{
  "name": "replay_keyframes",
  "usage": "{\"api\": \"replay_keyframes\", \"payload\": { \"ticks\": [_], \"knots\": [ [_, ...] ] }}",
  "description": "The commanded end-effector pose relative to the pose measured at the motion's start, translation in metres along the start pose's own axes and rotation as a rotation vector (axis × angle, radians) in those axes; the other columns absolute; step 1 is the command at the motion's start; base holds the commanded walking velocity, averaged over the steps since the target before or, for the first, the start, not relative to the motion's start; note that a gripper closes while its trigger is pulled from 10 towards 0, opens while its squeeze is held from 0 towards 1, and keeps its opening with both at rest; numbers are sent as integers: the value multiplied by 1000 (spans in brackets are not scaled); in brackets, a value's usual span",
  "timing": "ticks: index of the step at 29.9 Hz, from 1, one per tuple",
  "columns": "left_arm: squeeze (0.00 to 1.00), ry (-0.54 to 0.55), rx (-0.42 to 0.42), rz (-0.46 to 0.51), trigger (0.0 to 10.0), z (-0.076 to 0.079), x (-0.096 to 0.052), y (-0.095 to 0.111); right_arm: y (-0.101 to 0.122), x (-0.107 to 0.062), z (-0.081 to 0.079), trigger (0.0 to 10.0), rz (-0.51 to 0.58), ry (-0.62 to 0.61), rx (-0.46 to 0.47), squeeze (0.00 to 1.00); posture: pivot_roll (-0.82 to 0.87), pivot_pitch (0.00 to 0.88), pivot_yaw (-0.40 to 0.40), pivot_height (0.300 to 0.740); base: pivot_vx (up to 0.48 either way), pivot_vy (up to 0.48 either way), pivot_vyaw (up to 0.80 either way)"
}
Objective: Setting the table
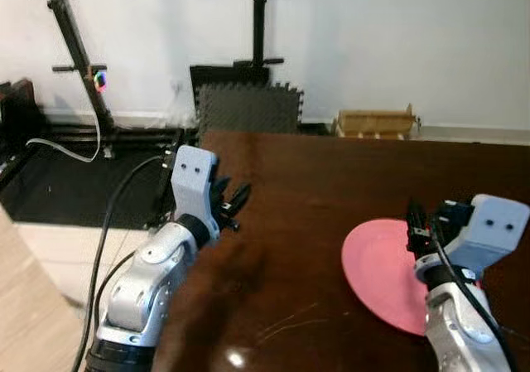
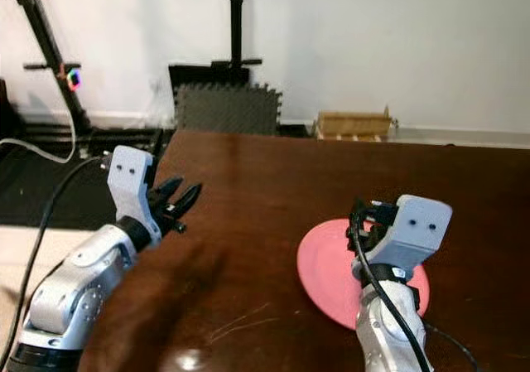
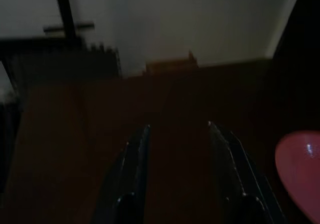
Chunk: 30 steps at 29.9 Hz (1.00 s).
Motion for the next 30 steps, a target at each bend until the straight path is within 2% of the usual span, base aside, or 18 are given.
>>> {"api": "replay_keyframes", "payload": {
  "ticks": [1,20,21,24,25,27,29,30],
  "knots": [
    [0,-10,-9,-25,10000,2,-1,-8,-6,-2,5,10000,-21,-14,-10,0,-25,68,58,740,0,0,0],
    [0,-49,-24,-51,10000,9,-3,-14,-6,-3,6,10000,-23,-18,-16,0,-34,77,65,740,0,0,0],
    [0,-70,-23,-67,10000,11,-4,-15,-5,-3,6,10000,-22,-18,-18,0,-34,77,65,740,0,0,0],
    [0,-385,73,-162,10000,29,-27,-7,3,-2,6,10000,10,-2,-65,0,-24,79,61,740,0,0,0],
    [0,-470,104,-204,10000,30,-34,-9,8,0,7,10000,27,3,-83,0,-9,79,57,740,0,0,0],
    [0,-505,114,-233,10000,29,-37,-12,11,3,8,10000,40,5,-93,0,-5,79,57,740,0,0,0],
    [0,-524,-32,-291,10000,27,-27,-24,25,11,7,10000,86,10,-113,0,7,86,51,740,0,0,0],
    [0,-524,-32,-291,10000,27,-27,-24,25,11,7,10000,86,10,-113,0,7,86,51,740,0,0,0]
  ]
}}
Point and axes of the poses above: a point about 5 cm out from each wrist's last joint towards the gripper, its own x axis pointing out of the wrist towards the gripper, its own y axis along the axis of the wrist's last joint, z = x × y, the point moved 5 cm from there along x, pointing out of the wrist towards the gripper, and after that the axes turned 8 degrees about -x, right-handed, at the moved point
